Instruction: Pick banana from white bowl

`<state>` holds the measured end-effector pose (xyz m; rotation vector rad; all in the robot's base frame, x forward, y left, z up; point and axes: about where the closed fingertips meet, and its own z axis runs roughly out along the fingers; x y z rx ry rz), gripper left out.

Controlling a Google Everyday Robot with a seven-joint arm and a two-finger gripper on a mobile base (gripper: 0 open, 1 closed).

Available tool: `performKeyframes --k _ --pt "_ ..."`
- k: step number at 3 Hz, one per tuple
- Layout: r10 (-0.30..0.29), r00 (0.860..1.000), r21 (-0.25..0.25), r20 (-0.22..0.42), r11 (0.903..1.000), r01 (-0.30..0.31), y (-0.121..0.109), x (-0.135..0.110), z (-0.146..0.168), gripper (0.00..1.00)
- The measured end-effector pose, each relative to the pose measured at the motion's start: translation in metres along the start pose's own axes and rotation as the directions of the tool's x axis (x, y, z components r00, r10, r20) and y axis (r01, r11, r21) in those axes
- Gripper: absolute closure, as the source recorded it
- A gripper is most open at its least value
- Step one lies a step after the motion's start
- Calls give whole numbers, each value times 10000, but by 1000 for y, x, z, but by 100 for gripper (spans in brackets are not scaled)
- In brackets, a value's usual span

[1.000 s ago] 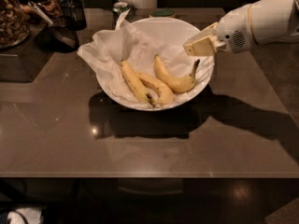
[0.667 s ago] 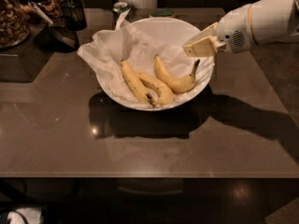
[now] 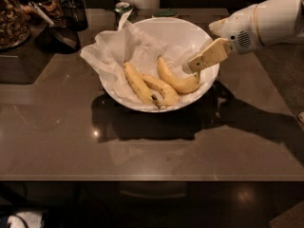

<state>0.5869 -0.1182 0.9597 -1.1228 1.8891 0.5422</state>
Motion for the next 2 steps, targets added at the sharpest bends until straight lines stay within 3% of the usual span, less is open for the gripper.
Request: performKeyframes --k 1,2 --pt "-2 10000 -3 0 10000 2 0 0 0 0" --pt "-2 10000 -3 0 10000 2 0 0 0 17"
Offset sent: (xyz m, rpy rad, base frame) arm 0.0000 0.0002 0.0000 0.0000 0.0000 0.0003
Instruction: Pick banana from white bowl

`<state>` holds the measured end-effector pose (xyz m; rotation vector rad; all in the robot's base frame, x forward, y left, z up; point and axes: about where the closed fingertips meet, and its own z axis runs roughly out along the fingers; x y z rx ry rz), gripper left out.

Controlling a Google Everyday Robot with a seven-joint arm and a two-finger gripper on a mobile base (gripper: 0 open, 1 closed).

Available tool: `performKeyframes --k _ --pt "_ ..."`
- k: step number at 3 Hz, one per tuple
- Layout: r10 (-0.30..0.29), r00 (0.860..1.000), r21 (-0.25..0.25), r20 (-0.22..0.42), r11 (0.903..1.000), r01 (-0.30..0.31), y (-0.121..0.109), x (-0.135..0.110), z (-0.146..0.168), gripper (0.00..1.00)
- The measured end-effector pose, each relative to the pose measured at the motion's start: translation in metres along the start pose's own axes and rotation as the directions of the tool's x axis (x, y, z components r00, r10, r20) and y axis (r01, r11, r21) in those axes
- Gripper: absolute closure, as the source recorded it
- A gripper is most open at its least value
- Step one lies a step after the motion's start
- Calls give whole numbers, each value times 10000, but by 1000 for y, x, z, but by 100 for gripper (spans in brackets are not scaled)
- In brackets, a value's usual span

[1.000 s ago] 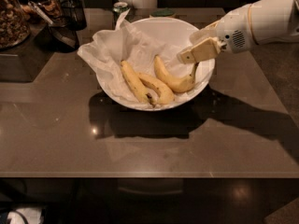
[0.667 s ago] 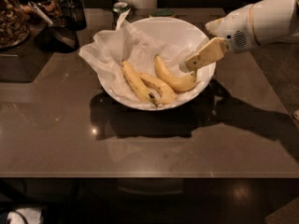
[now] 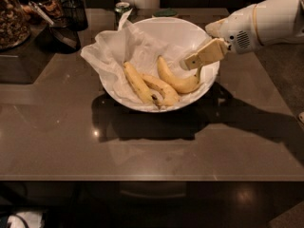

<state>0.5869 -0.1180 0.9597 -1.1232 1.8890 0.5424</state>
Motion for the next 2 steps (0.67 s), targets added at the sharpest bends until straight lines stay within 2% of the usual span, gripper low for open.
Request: performKeyframes --k 1,2 --pt "0 10000 -1 0 10000 0 0 0 0 35" --pt "-1 10000 -1 0 10000 1 0 0 0 34"
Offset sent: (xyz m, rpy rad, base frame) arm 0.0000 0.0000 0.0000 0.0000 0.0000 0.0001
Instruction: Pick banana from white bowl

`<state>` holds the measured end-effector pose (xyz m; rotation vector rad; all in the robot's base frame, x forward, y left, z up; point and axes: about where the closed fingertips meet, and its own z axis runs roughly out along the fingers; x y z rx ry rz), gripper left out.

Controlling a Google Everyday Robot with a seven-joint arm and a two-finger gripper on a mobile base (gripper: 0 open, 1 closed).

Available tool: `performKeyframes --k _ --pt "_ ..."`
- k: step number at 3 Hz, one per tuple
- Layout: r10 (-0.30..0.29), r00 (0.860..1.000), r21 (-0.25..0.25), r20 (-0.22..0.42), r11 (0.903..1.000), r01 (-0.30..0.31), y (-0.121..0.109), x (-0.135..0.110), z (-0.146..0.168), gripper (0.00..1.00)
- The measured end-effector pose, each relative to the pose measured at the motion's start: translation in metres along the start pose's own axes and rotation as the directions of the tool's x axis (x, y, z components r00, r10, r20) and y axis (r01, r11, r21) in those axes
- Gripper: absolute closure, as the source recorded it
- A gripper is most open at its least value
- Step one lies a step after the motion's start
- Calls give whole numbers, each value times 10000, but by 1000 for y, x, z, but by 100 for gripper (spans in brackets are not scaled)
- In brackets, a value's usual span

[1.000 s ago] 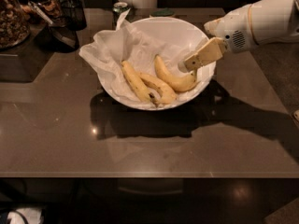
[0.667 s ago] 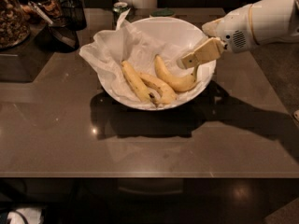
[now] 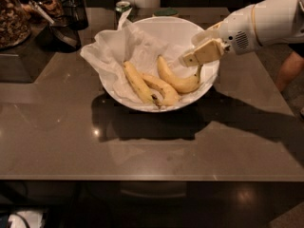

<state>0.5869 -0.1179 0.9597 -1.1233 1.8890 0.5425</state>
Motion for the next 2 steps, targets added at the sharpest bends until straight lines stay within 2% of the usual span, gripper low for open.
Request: performKeyframes --k 1,2 --pt "0 10000 0 0 10000 0 0 0 0 31" --pt "-223 9995 -302 -221 9993 216 0 -2 1 32"
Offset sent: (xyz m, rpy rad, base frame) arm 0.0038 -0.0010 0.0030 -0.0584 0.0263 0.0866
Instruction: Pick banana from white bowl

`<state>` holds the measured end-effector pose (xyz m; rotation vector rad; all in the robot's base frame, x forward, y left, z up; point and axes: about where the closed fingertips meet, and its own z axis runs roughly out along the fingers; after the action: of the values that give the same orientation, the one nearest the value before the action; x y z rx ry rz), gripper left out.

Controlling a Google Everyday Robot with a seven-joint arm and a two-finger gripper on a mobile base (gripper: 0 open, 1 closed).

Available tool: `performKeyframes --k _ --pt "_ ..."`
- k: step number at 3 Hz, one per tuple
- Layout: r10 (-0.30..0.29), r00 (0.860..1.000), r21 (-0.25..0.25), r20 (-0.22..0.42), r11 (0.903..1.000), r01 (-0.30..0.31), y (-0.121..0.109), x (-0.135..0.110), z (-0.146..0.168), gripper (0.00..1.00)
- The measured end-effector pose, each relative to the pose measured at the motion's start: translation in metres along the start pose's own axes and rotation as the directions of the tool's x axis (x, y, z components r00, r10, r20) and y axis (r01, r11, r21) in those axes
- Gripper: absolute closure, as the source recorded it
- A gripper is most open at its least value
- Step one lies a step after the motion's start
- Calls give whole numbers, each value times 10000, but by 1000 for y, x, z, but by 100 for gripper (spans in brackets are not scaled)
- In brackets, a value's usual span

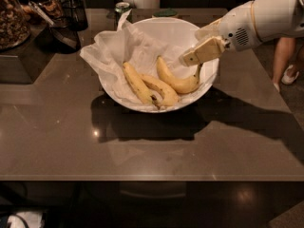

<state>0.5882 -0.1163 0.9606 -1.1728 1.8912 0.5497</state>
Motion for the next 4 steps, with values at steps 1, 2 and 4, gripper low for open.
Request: performKeyframes --k 1,2,4 --pt "-483 9960 -593 -747 9973 439 -10 4 3 35" --pt "-623 9936 -1010 -943 9935 527 -1 3 -2 23" --pt "-846 9854 -965 -1476 9928 708 3 2 -8 39"
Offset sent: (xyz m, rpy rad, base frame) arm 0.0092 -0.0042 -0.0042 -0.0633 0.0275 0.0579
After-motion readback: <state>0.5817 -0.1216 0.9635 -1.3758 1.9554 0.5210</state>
